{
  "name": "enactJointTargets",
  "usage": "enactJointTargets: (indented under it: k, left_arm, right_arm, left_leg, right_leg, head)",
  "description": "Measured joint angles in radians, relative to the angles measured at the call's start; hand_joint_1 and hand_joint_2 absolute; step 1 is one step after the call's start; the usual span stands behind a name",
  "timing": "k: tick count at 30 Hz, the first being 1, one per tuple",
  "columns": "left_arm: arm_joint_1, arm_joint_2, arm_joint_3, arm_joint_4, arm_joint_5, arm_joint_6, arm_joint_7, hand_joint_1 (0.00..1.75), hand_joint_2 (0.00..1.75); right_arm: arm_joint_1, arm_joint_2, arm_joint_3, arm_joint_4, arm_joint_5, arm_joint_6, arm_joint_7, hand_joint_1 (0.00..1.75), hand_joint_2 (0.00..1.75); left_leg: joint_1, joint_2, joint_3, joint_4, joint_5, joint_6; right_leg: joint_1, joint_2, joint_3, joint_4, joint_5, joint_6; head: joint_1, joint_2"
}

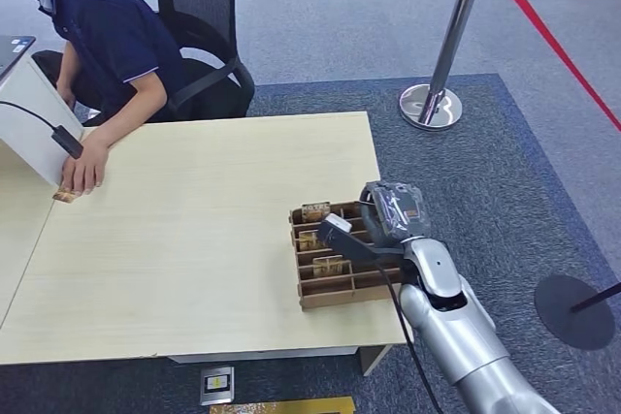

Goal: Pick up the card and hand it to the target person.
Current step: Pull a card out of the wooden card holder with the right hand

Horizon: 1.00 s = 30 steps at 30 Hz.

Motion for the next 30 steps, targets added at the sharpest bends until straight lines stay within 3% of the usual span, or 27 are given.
enactJointTargets:
  k: [16, 30]
  left_arm:
    - [0.0, 0.0, 0.001, 0.0, 0.003, 0.001, -0.007, 0.0, 0.0]
    - [0.0, -0.001, 0.001, 0.0, 0.002, -0.001, -0.01, 0.0, 0.0]
  right_arm:
    - [0.053, -0.008, -0.005, -0.124, 0.019, -0.009, -0.01, 1.75, 1.75]
    - [0.068, -0.013, 0.028, -0.348, -0.046, 0.081, -0.106, 1.75, 1.75]
  left_leg:
    - [0.0, 0.0, 0.0, 0.0, 0.0, 0.0]
    - [0.0, 0.0, -0.001, 0.0, 0.0, 0.0]
  right_leg:
    - [0.0, 0.0, -0.001, 0.0, 0.0, 0.0]
    - [0.0, 0.0, 0.0, 0.0, 0.0, 0.0]
  head:
    - [0.0, 0.0]
    - [0.0, 0.0]
